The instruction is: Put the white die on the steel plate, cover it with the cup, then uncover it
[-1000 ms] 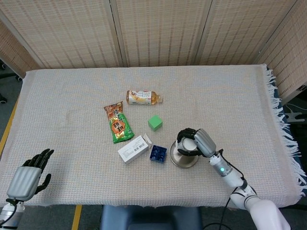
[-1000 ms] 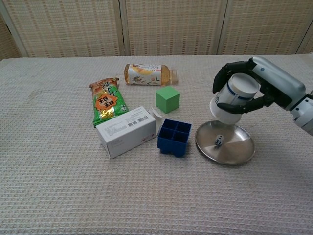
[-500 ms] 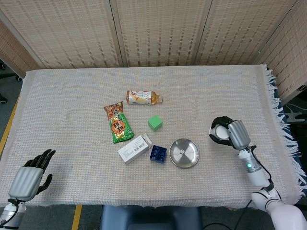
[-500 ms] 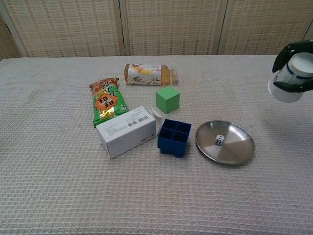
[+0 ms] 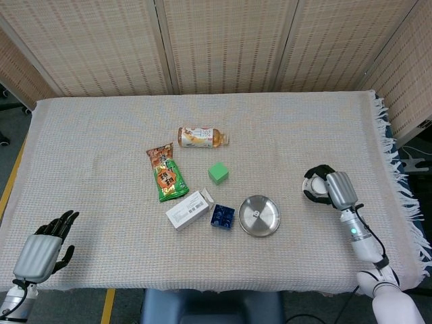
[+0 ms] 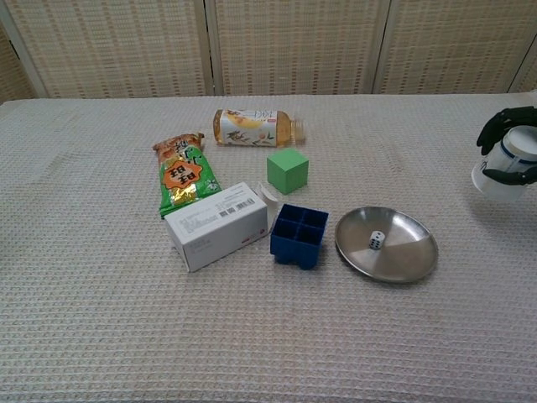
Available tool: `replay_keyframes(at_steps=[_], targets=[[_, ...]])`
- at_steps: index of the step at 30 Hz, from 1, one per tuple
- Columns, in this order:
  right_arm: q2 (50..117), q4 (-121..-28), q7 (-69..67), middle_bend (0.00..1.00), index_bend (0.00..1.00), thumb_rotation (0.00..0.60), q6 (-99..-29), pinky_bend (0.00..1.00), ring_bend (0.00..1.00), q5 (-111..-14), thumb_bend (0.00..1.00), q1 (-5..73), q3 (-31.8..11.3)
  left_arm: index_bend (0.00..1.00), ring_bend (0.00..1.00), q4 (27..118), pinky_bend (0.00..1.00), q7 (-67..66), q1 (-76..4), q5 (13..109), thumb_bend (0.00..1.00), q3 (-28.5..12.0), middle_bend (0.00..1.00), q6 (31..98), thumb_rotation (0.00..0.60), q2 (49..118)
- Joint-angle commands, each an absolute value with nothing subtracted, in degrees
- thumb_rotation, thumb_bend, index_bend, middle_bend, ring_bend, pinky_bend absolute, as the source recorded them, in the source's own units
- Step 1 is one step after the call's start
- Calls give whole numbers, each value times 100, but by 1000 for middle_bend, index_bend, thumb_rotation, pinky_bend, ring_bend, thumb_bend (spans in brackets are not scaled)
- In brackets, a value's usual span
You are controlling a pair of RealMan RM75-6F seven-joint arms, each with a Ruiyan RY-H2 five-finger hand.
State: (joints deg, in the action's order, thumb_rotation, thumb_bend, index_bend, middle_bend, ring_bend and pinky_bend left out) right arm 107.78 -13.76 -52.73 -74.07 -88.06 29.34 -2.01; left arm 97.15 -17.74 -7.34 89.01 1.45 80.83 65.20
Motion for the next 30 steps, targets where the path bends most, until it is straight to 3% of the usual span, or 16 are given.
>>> replay_keyframes(at_steps=[1, 5, 9, 12, 16, 22, 26, 30], targets=[[10836, -1298, -5284, 411, 409, 600, -7284, 588, 279, -8831, 158, 2948, -162, 67, 189, 9714, 351, -1797, -731, 8899, 451, 148, 77, 8083, 600, 6528], [10839, -1248, -5335, 345, 365, 600, -7136, 490, 215, -8861, 151, 2964, -122, 67, 189, 9715, 351, -1835, -745, 8867, 451, 147, 78, 8040, 600, 6540], [10746, -1304, -5403, 182, 197, 600, -7055, 353, 90, -8908, 150, 2984, -74, 66, 189, 9719, 350, -1860, -754, 8863, 451, 149, 79, 8024, 600, 6548], [10634, -1416, -5389, 117, 127, 600, -7056, 271, 22, -8939, 151, 2982, -45, 67, 189, 9722, 351, -1868, -755, 8858, 451, 151, 78, 8018, 600, 6550], [10409, -1674, -5235, 31, 12, 600, -7077, 219, 0, -8985, 150, 2981, -6, 67, 189, 9726, 350, -1876, -754, 8865, 452, 155, 78, 8023, 600, 6551], [10001, -2368, -4395, 0, 0, 600, -7772, 140, 0, -9011, 135, 2852, -84, 67, 189, 9714, 351, -1870, -751, 8856, 451, 161, 79, 8018, 600, 6551], [9631, -3252, -3184, 0, 0, 600, -8453, 120, 0, -9012, 133, 2579, -155, 67, 189, 9710, 351, -1851, -741, 8808, 451, 143, 79, 8029, 600, 6540], [8763, -5316, -1058, 0, 0, 600, -8384, 118, 0, -8793, 133, 2121, -61, 66, 189, 9730, 351, -1842, -717, 8800, 451, 138, 79, 8075, 600, 6522]])
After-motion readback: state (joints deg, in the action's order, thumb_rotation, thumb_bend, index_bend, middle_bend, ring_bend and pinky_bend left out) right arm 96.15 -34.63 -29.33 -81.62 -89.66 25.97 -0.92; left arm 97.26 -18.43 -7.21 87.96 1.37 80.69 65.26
